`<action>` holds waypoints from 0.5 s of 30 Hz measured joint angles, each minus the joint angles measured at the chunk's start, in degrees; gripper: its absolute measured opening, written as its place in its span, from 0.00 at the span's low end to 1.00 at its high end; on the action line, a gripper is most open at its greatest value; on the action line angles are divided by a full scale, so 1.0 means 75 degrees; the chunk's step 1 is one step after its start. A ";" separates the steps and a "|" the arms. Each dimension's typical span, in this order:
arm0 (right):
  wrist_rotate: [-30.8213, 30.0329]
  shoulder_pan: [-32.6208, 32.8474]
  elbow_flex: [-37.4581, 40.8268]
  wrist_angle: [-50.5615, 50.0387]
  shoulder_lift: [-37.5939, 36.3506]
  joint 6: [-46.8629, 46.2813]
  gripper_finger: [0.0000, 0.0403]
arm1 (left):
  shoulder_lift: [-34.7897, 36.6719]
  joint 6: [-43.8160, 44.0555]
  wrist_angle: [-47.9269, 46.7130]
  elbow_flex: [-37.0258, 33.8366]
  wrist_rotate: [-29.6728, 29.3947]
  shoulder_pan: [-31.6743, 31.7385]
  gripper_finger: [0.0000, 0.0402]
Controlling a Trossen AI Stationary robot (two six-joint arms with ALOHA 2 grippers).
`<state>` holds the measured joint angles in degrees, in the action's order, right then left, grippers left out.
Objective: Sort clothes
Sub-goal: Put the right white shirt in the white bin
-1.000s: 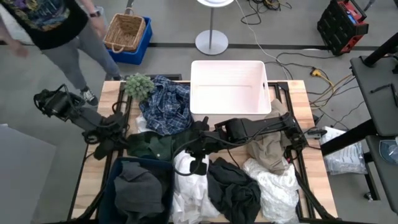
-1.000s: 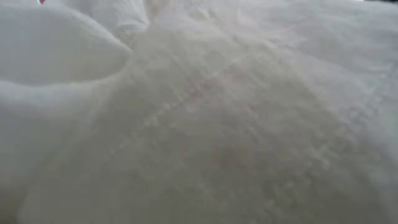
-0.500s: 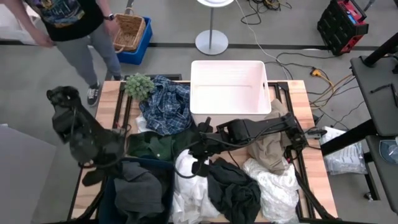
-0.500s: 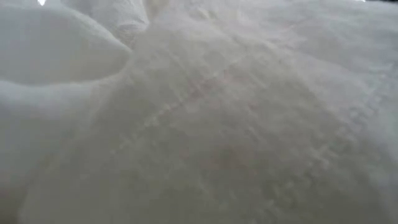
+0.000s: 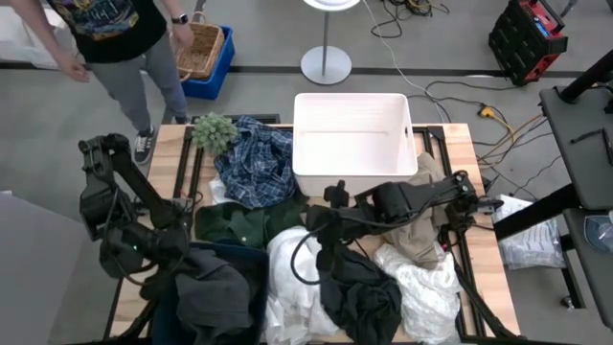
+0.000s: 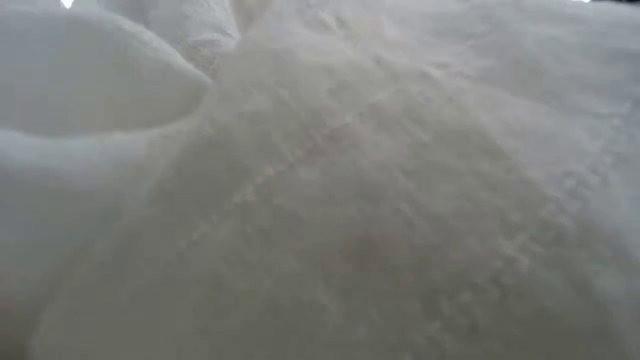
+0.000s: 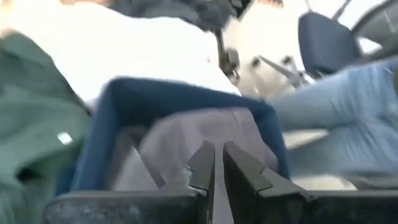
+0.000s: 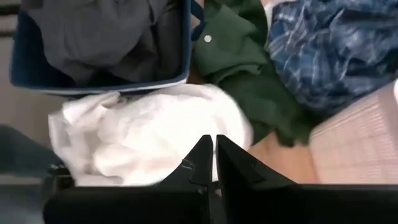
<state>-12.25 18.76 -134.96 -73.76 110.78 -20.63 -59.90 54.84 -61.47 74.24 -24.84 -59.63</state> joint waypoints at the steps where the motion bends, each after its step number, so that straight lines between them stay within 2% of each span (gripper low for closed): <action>1: -0.0005 -0.0003 0.0000 0.0003 0.0000 0.0162 0.03 | -0.0009 -0.0086 0.0058 0.0000 -0.0202 0.0010 0.04; 4: -0.0023 -0.0003 0.0000 0.0006 0.0000 0.0562 0.03 | -0.0017 -0.0213 0.0362 0.0000 -0.0704 0.0065 0.04; 7: -0.0025 0.0007 0.0000 -0.0038 -0.0004 0.0927 0.03 | -0.0036 -0.0233 0.0790 0.0000 -0.0825 0.0264 0.03; 15: -0.0160 0.0015 0.0003 -0.1404 -0.0400 0.1173 0.03 | -0.0037 -0.0635 0.2000 0.0000 -0.1175 0.1278 0.00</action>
<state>-13.45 18.87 -134.93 -84.29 107.79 -11.83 -60.18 50.08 -46.47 74.24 -33.65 -50.05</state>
